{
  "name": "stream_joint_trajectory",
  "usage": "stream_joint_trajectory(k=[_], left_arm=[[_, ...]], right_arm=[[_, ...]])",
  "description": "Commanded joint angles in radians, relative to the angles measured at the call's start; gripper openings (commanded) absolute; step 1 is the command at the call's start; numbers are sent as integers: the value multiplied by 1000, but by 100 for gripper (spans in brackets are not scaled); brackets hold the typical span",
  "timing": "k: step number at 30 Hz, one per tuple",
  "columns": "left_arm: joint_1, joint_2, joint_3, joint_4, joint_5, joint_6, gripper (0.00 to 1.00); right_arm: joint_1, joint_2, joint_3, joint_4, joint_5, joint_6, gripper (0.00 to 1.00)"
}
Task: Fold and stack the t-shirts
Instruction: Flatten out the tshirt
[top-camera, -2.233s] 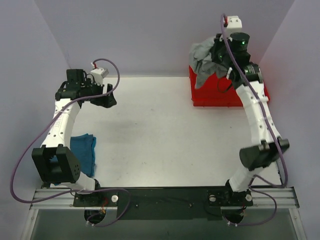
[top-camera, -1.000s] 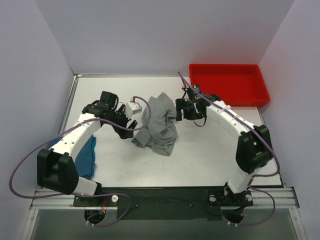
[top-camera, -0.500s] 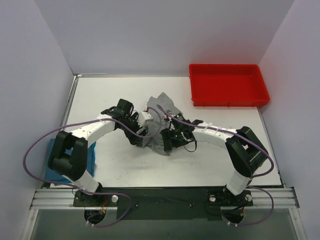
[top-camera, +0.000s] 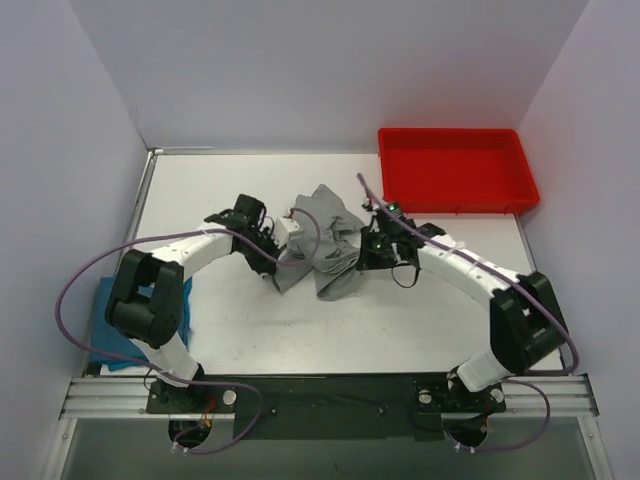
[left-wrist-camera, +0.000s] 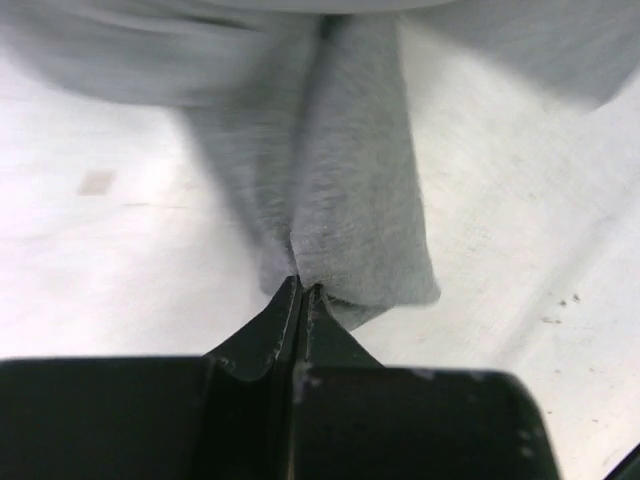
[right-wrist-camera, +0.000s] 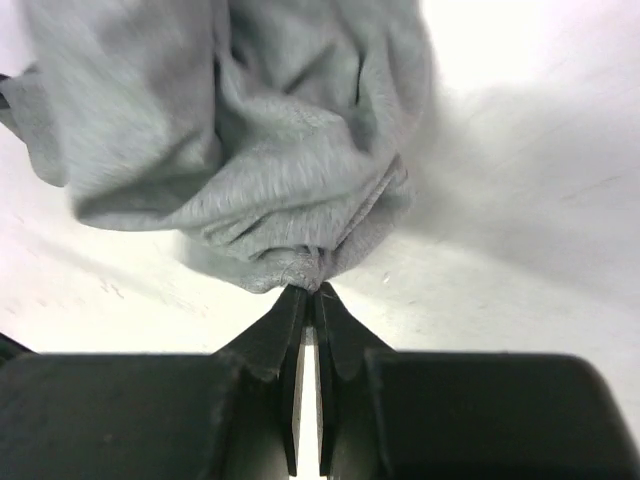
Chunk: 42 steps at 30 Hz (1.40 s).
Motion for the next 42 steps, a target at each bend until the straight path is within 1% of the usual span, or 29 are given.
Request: stream_joint_trajectory(k=[1, 2, 3, 4, 5, 6, 7, 8, 9, 10, 11, 15, 16, 17, 20, 24, 27, 28, 30, 31, 33, 34, 35, 37, 38, 39, 40, 41, 42], left_arm=[[158, -87, 322, -136, 82, -13, 0], [178, -98, 367, -171, 90, -2, 0], [224, -104, 474, -228, 93, 14, 0], [247, -106, 525, -256, 100, 25, 0], [281, -107, 644, -315, 103, 42, 0], [301, -106, 709, -331, 97, 39, 0], [334, -106, 811, -371, 94, 42, 0], [345, -104, 871, -385, 84, 47, 0], [364, -106, 977, -412, 70, 57, 0], [370, -103, 1020, -425, 48, 59, 0], [382, -104, 1104, -437, 35, 65, 0], [404, -104, 1270, -448, -50, 50, 0], [404, -104, 1292, -449, -59, 48, 0], [439, -104, 1318, -449, -74, 48, 0], [450, -104, 1393, -471, -97, 56, 0], [459, -97, 1546, -477, -154, 44, 0], [462, -81, 1639, -433, -250, 38, 0], [462, -74, 1674, -399, -269, 41, 0], [462, -57, 1723, -347, -332, 48, 0], [464, -46, 1739, -330, -369, 51, 0], [464, -35, 1771, -291, -374, 54, 0], [464, -32, 1780, -288, -368, 48, 0], [462, -28, 1779, -296, -323, 42, 0], [461, -25, 1760, -334, -215, -1, 0], [461, -25, 1750, -368, -131, -46, 0], [451, -28, 1716, -385, -86, -70, 0], [441, -32, 1699, -438, 51, -96, 0], [418, -43, 1653, -508, 112, -79, 0], [352, -48, 1630, -552, 216, -55, 0]], right_arm=[[-109, -194, 174, -126, 11, -25, 0], [-127, -238, 231, -152, 11, -45, 0], [-167, -255, 256, -166, 0, -51, 0], [-189, -290, 314, -183, -11, -64, 0], [-235, -307, 346, -190, -23, -68, 0], [-249, -330, 397, -200, -26, -82, 0], [-288, -349, 428, -203, -28, -90, 0], [-321, -358, 483, -207, -31, -107, 0], [-335, -369, 507, -212, -34, -116, 0], [-361, -373, 562, -217, -34, -127, 0], [-373, -383, 586, -221, -32, -131, 0], [-427, -418, 686, -223, -8, -157, 0], [-442, -426, 707, -223, -6, -160, 0], [-450, -438, 715, -224, -6, -166, 0], [-468, -465, 753, -227, -15, -173, 0], [-468, -501, 755, -230, -67, -196, 0], [-458, -513, 648, -218, -146, -147, 0], [-448, -513, 618, -214, -214, -133, 0], [-383, -507, 552, -206, -314, -137, 0], [-303, -507, 520, -209, -339, -181, 0], [-214, -516, 489, -220, -368, -251, 0], [-207, -525, 480, -218, -365, -249, 0], [-215, -527, 456, -212, -358, -234, 0], [-250, -516, 422, -210, -318, -214, 0], [-262, -495, 408, -210, -313, -194, 0], [-299, -481, 403, -210, -313, -185, 0], [-331, -452, 397, -210, -304, -179, 0], [-347, -435, 400, -210, -282, -183, 0], [-358, -382, 423, -226, -246, -200, 0]])
